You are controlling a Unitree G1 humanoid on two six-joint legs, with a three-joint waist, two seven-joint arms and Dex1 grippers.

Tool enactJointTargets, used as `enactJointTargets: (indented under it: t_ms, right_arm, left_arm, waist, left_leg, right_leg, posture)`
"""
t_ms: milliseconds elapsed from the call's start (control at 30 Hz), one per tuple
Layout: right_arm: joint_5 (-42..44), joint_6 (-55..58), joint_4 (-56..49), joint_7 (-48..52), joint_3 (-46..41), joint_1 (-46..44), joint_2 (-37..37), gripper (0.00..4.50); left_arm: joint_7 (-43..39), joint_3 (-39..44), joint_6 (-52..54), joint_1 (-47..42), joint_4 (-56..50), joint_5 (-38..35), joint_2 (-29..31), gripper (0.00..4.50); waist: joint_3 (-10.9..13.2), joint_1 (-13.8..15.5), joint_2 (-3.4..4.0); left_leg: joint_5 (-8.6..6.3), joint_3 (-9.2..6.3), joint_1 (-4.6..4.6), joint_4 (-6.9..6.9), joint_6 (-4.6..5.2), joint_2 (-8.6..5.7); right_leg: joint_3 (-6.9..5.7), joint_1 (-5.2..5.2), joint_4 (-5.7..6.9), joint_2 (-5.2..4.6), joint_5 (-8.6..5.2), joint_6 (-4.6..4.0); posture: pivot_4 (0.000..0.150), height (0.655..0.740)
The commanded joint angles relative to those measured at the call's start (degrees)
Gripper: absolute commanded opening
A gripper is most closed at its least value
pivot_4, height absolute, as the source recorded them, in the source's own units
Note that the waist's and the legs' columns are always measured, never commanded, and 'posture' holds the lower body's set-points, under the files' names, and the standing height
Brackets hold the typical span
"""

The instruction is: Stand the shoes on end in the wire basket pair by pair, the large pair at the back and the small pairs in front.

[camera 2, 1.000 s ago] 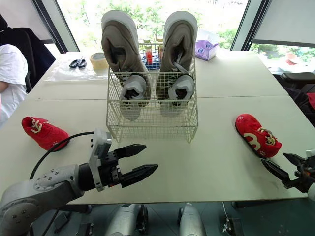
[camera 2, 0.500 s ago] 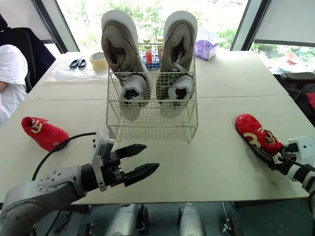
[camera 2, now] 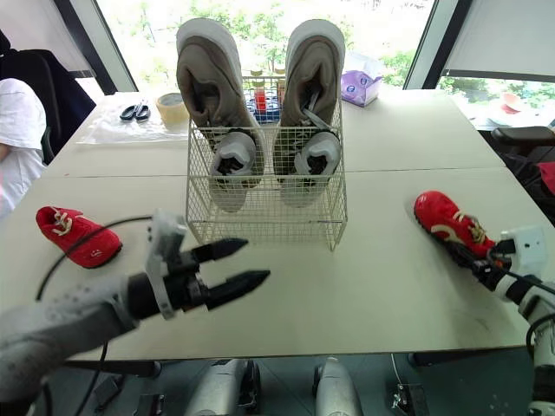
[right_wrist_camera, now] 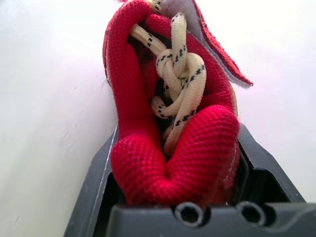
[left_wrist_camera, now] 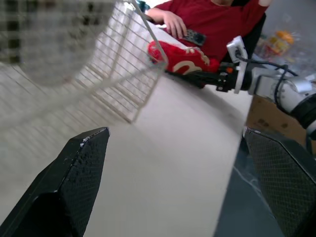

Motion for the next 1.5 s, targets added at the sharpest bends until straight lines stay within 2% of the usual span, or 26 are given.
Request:
enactJointTargets:
  t_ms: [33, 133, 300, 400, 467, 633, 900, 1200, 1267, 1333, 1433, 1500]
  right_arm:
    - [2.5, -3.6, -3.6, -2.8, -4.0, -12.8, -7.3, 1.78]
    - [2.4, -5.3, -5.7, -2.3, -1.0, -23.0, -10.5, 1.78]
    - [3.1, -6.6, -12.1, 3.7, 10.0, -42.3, -13.3, 1.78]
    - [2.1, -8.3, -14.7, 8.5, 16.9, -49.9, -12.1, 1.78]
    - [1.9, -9.4, -15.9, 10.9, 20.6, -52.7, -10.0, 1.78]
    - [-2.4, -15.8, -16.1, 17.3, 27.8, -56.0, -7.2, 1.78]
    - [-5.7, -20.2, -15.1, 19.4, 30.5, -57.6, -4.3, 1.78]
    - [-7.1, -22.2, -17.1, 21.2, 32.5, -56.2, -1.8, 1.78]
    - [-7.8, -22.9, -17.4, 21.7, 32.9, -56.2, -1.8, 1.78]
    - [-8.2, -23.2, -17.6, 22.0, 33.2, -56.1, -1.8, 1.78]
    - [-8.6, -23.3, -17.9, 22.1, 33.2, -55.9, -1.7, 1.78]
    - [-8.9, -23.3, -18.0, 22.0, 33.0, -55.8, -1.8, 1.78]
  left_arm:
    - [-5.5, 6.7, 0.0, -9.1, 9.4, -9.8, 4.3, 4.50]
    - [-7.4, 7.6, -0.4, -18.6, 19.9, -7.0, 5.1, 4.50]
    - [-14.1, 8.4, 3.3, -35.5, 39.5, -7.9, 5.2, 4.50]
    - [-18.4, 8.4, 6.5, -44.6, 49.8, -7.4, 4.2, 4.50]
    - [-23.3, 6.9, 7.9, -48.0, 53.4, -4.0, 3.6, 4.50]
    - [-34.2, 3.6, 9.7, -54.0, 57.4, 5.5, 1.6, 4.50]
    - [-41.5, 1.8, 13.6, -59.9, 58.2, 13.5, -1.0, 4.50]
    - [-49.3, -2.3, 16.1, -65.1, 62.6, 22.1, -7.9, 4.50]
    - [-51.1, -2.4, 16.1, -65.7, 64.1, 23.7, -8.6, 3.96]
    - [-52.0, -1.8, 16.5, -66.0, 65.0, 24.8, -9.2, 3.18]
    - [-53.4, -1.3, 16.6, -66.1, 65.5, 26.1, -9.6, 1.54]
    - [-54.0, -0.7, 16.8, -65.6, 65.4, 26.5, -9.8, 0.62]
  waist:
    - [0.2, 0.0, 0.11]
    - [0.2, 0.0, 0.24]
    - [0.4, -0.1, -0.12]
    - [0.6, -0.4, -0.32]
    - [0.6, -0.3, -0.40]
    - [0.6, 0.0, -0.73]
    - [0.8, -0.4, -0.88]
    - [0.8, -0.8, -0.88]
    - [0.8, -1.2, -0.89]
    - [0.8, -1.3, -0.89]
    - [0.8, -1.4, -0.88]
    - [0.8, -1.4, -0.88]
  left_leg:
    - [0.02, 0.01, -0.02, -0.01, -0.03, 0.00]
    - [0.03, 0.08, -0.07, -0.13, -0.05, -0.01]
    - [0.23, 0.06, -0.07, -0.27, -0.40, 0.05]
    - [0.24, 0.12, -0.16, -0.26, -0.41, 0.04]
    - [0.24, 0.11, -0.17, -0.27, -0.42, 0.03]
    - [0.24, 0.18, -0.17, -0.21, -0.43, 0.01]
    - [0.25, 0.20, -0.20, -0.23, -0.44, 0.03]
    - [0.26, 0.23, -0.18, -0.21, -0.45, 0.04]
    - [0.27, 0.22, -0.18, -0.21, -0.46, 0.03]
    - [0.27, 0.22, -0.18, -0.21, -0.46, 0.03]
    - [0.27, 0.23, -0.18, -0.24, -0.46, 0.04]
    - [0.27, 0.23, -0.18, -0.24, -0.46, 0.05]
  right_leg:
    - [0.00, -0.05, 0.03, 0.00, 0.00, 0.01]
    - [0.00, -0.20, 0.08, 0.01, 0.02, 0.07]
    - [-0.20, -0.15, 0.09, 0.13, 0.04, 0.31]
    - [-0.18, -0.20, 0.02, 0.11, 0.06, 0.34]
    - [-0.19, -0.15, -0.04, 0.09, 0.05, 0.36]
    - [-0.20, -0.11, -0.05, 0.07, 0.07, 0.38]
    - [-0.20, -0.18, -0.04, 0.05, 0.09, 0.41]
    - [-0.19, -0.19, 0.06, 0.04, 0.08, 0.41]
    - [-0.19, -0.19, 0.07, 0.04, 0.08, 0.41]
    - [-0.19, -0.20, 0.07, 0.04, 0.08, 0.41]
    - [-0.19, -0.23, 0.08, 0.03, 0.08, 0.41]
    - [-0.19, -0.23, 0.08, 0.03, 0.08, 0.42]
  posture:
    - [0.150, 0.6675]
    - [0.150, 0.6675]
    - [0.150, 0.6675]
    - [0.150, 0.6675]
    - [0.150, 0.6675]
    - [0.150, 0.6675]
    - [0.150, 0.6675]
    - [0.150, 0.6675]
    - [0.150, 0.6675]
    - [0.150, 0.6675]
    - [0.150, 0.6675]
    - [0.150, 0.6675]
